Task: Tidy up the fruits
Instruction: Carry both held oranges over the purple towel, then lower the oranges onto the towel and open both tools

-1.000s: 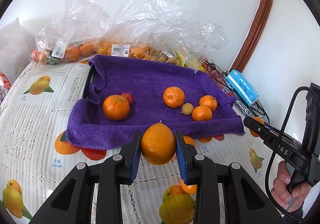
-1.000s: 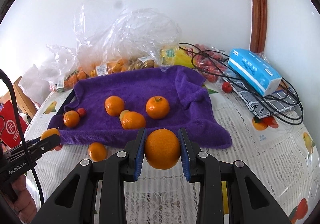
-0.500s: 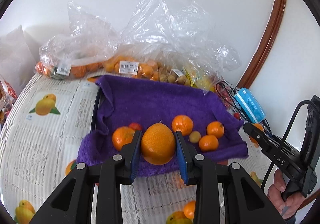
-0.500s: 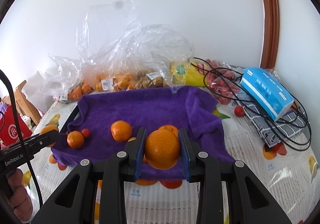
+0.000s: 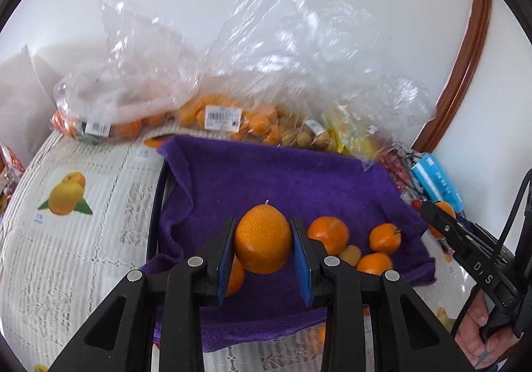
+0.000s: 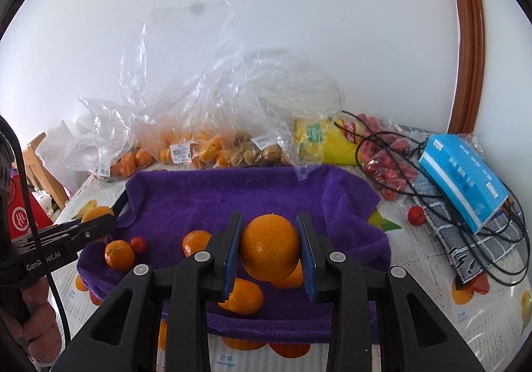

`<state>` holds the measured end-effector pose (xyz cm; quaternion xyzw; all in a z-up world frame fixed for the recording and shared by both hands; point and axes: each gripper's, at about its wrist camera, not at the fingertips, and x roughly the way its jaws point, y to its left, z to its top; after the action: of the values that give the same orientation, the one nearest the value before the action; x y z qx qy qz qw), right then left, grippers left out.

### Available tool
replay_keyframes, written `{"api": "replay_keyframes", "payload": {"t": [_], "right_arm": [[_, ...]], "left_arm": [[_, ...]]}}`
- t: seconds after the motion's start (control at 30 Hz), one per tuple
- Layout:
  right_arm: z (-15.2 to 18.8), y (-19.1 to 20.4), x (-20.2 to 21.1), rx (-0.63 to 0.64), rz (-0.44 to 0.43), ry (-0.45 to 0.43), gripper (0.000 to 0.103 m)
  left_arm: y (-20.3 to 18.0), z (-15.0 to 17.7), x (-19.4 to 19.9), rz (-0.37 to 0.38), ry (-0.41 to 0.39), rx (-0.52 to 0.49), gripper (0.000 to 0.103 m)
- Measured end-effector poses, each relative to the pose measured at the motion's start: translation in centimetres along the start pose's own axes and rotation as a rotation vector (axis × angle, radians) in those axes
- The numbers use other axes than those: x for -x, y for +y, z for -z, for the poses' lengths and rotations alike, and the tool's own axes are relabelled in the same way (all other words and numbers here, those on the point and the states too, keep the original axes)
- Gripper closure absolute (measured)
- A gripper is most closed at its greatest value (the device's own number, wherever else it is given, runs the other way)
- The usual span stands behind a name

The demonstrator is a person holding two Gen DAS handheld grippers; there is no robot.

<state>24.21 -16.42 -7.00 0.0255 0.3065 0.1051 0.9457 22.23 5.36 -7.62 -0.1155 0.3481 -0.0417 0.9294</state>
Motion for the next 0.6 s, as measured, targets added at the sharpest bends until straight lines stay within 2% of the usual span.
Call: {"api": "replay_keyframes", "payload": {"t": [0.37, 0.6], "right_arm": [[2.7, -0.2, -4.0, 0.025, 0.033, 0.098, 0.071], [3.4, 1.2, -3.9, 0.119, 0.085, 0.065, 0.07]], "left_arm": [[-0.4, 1.4, -1.4, 0.006, 0.043, -0.022, 0.072], [-0.6, 1.6, -1.8, 0.002, 0.044, -0.04, 0.072]]}}
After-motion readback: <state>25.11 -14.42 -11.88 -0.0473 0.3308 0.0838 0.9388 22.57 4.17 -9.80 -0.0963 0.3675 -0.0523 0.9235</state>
